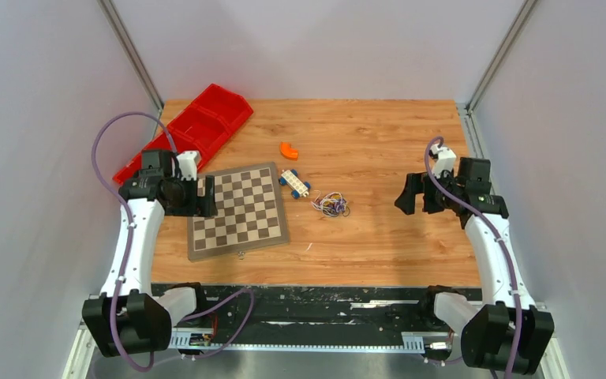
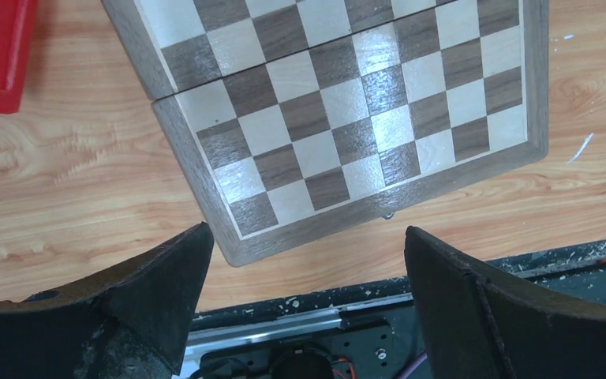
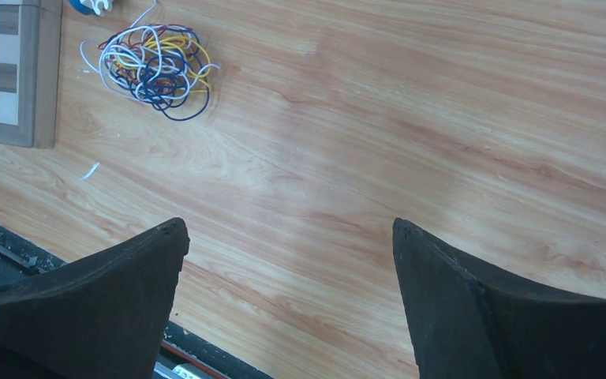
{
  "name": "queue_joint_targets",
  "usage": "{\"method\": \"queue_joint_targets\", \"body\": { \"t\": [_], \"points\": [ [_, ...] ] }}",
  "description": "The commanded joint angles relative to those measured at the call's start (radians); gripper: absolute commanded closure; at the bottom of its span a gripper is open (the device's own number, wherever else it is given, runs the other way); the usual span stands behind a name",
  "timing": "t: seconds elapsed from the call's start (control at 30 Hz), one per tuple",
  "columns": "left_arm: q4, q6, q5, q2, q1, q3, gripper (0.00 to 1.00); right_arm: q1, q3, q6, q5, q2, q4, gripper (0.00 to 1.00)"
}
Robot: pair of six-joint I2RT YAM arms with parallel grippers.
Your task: Untangle the cables
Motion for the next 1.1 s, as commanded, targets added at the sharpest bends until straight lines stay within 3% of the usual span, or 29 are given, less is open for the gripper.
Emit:
{"method": "queue_joint_targets", "body": {
  "t": [0.0, 0.17, 0.23, 0.33, 0.43, 0.63, 0.87, 0.97, 1.07],
  "points": [
    [0.036, 0.025, -0.018, -0.027, 0.003, 0.119, 0.00, 0.045, 0.068, -0.043, -0.073, 0.048, 0.028, 0.00],
    [0.116, -0.002, -0.051, -0.051, 0.003, 0.257, 0.00, 0.225, 0.133, -0.120, 0.011, 0.125, 0.021, 0.00],
    [0.174, 0.010, 0.017, -0.085, 0.003, 0.264, 0.00, 0.298, 0.161, -0.145, 0.052, 0.170, 0.023, 0.00],
    [0.217, 0.132, 0.284, -0.133, 0.002, 0.228, 0.00, 0.386, 0.201, -0.174, 0.060, 0.258, 0.020, 0.00],
    [0.277, 0.097, 0.394, -0.138, -0.032, 0.196, 0.00, 0.440, 0.246, -0.182, 0.020, 0.364, 0.023, 0.00],
    [0.372, 0.005, 0.309, -0.090, -0.175, 0.078, 0.00, 0.523, 0.352, -0.178, 0.011, 0.608, 0.035, 0.00],
    [0.382, -0.029, 0.325, 0.009, -0.228, 0.023, 0.00, 0.575, 0.507, -0.164, -0.002, 0.822, 0.073, 0.02],
    [0.395, -0.108, 0.302, 0.051, -0.244, 0.011, 0.00, 0.598, 0.551, -0.161, -0.029, 0.882, 0.073, 0.14],
    [0.433, -0.179, 0.265, 0.090, -0.254, 0.003, 0.00, 0.606, 0.546, -0.170, -0.055, 0.903, 0.067, 0.41]
  ]
}}
